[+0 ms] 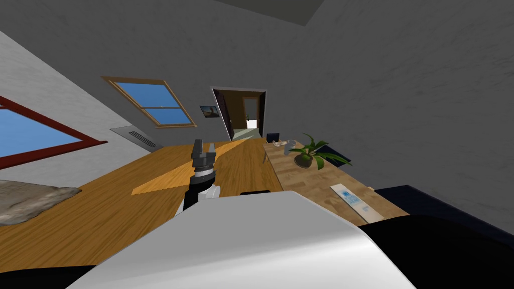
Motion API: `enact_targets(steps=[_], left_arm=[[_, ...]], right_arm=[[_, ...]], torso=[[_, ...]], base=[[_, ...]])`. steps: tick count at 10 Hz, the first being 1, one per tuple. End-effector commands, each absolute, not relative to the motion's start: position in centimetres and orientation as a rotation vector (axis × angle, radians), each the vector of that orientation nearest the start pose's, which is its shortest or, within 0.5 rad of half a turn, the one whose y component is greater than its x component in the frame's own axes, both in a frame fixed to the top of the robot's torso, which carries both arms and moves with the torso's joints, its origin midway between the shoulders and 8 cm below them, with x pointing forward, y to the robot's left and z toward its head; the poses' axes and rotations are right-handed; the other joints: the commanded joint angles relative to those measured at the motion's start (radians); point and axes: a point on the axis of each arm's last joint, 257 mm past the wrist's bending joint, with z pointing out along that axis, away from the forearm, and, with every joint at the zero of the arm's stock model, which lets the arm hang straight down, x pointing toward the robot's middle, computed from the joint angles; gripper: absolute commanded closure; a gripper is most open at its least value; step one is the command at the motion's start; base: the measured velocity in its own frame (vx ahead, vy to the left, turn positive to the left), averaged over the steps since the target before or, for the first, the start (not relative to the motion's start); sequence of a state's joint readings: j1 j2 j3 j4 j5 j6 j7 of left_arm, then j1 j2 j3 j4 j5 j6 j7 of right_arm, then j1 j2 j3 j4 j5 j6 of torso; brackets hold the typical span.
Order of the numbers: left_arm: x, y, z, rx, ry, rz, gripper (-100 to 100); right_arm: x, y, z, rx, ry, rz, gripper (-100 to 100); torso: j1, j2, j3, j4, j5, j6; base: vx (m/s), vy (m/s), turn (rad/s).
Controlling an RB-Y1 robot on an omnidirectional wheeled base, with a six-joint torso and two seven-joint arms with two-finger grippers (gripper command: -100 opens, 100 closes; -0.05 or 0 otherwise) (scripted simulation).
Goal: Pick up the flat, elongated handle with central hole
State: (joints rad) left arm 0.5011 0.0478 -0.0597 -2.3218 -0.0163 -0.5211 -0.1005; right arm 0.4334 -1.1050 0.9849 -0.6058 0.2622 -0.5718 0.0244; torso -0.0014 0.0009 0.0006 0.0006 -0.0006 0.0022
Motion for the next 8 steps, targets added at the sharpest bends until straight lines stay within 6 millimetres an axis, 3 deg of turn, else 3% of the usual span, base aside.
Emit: enact_targets(steps=[1, 2, 6, 7, 8], left_arm=[[33.45, 25.01, 4.47, -0.534, 0.640, -1.275, 0], [33.45, 25.01, 4.47, -0.534, 0.640, -1.275, 0], [33.45, 25.01, 4.47, -0.534, 0.640, -1.275, 0], [33.45, 25.01, 4.47, -0.534, 0.640, -1.275, 0], [33.45, 25.01, 4.47, -0.534, 0.640, -1.275, 0]], right_arm=[[-11.72, -61.28, -50.98, 0.234, 3.143, -0.009, -100], [-11.76, -61.26, -51.03, 0.233, 3.144, -0.011, 100], [-11.76, -61.26, -51.01, 0.233, 3.144, -0.010, 100], [-11.76, -61.27, -51.01, 0.233, 3.144, -0.011, 0], [-11.30, -62.09, -50.08, 0.226, 3.143, -0.009, 100]], torso=[[0.000, 0.000, 0.000, 0.000, 0.000, 0.000], [0.001, 0.000, 0.000, 0.000, 0.000, 0.000], [0.001, 0.000, 0.000, 0.000, 0.000, 0.000], [0.001, 0.000, 0.000, 0.000, 0.000, 0.000], [0.001, 0.000, 0.000, 0.000, 0.000, 0.000]], base=[[0.001, -0.015, 0.004], [0.000, 0.000, 0.000], [0.000, 0.000, 0.000], [0.000, 0.000, 0.000], [0.001, 0.029, -0.045]])
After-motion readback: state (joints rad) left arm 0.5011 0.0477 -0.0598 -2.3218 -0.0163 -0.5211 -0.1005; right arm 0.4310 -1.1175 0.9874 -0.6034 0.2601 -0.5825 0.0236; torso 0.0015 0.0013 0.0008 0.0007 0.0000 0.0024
